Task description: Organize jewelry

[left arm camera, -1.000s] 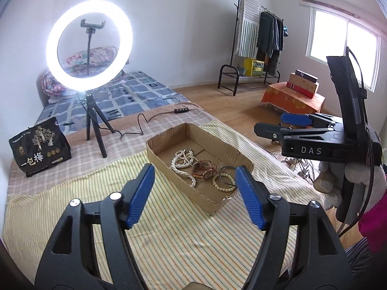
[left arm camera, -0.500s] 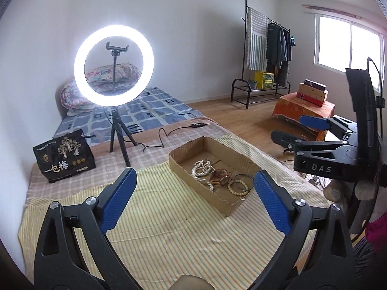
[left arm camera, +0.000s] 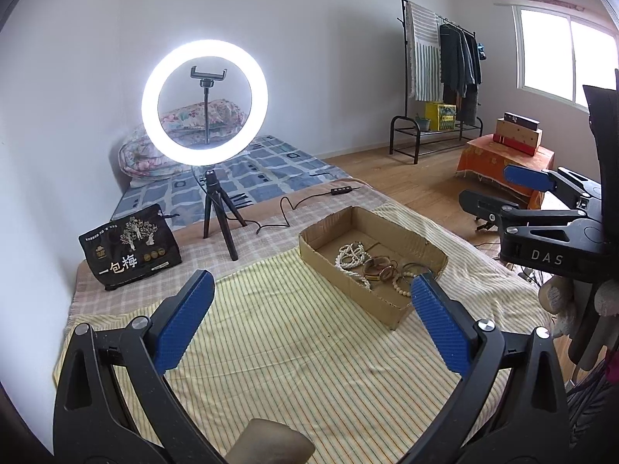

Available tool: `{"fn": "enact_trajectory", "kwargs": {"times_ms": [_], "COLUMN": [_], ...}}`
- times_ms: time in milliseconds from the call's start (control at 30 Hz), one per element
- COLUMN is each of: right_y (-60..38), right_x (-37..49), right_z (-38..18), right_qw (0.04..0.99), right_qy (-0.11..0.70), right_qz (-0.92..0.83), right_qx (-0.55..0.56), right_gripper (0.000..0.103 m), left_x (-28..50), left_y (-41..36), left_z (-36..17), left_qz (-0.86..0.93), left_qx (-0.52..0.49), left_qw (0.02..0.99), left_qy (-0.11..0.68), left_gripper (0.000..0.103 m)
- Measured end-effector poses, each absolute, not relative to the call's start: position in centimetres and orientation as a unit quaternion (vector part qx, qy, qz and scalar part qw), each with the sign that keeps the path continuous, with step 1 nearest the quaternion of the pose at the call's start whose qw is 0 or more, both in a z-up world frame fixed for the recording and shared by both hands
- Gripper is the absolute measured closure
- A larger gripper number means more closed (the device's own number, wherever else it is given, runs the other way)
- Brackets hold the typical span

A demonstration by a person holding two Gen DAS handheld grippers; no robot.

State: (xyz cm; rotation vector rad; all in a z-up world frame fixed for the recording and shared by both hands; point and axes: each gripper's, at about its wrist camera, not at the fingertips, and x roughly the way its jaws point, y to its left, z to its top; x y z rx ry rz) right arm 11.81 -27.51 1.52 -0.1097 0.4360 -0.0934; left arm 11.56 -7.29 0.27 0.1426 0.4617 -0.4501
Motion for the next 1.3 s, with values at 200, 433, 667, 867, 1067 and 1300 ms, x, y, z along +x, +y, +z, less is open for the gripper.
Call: {"fn": "enact_trajectory", "kwargs": {"times_ms": [200,433,667,867,1067,1300], "right_y": [-27.58,-27.7,-27.66,-27.63,-27.63,-27.64], "right_x": [12.08,12.01,12.04,12.09,12.11,12.17], "right_z": [1.15,1.15,1.15,1.14,1.06,0.97], "right_qw": [0.973,0.973,0.973,0.972,0.972,0.972], "right_qy": [0.22,0.218,0.22,0.221,0.221,0.222], "right_qz": [-0.048,-0.051,-0.051,-0.051,-0.052,-0.052], "right_qx": [-0.053,-0.052,-0.054,-0.056,-0.055,-0.055], "right_gripper": [0.021,0.02,0.02,0.02,0.02,0.02], "left_x": [11.76,11.8,11.67,11.58,11.56,11.49], "left_y": [-7.07,-7.04,-7.51,-7.71,-7.72,-7.85], "left_z": [0.38,0.45,0.48,0.5,0.54,0.62], "left_qz": [-0.213,-0.214,-0.219,-0.223,-0.223,-0.225], "left_qx": [0.063,0.062,0.068,0.064,0.065,0.064], "left_qw": [0.947,0.947,0.945,0.943,0.944,0.943], "left_qy": [0.23,0.23,0.233,0.236,0.235,0.235], "left_gripper": [0.0,0.0,0.0,0.0,0.0,0.0]}}
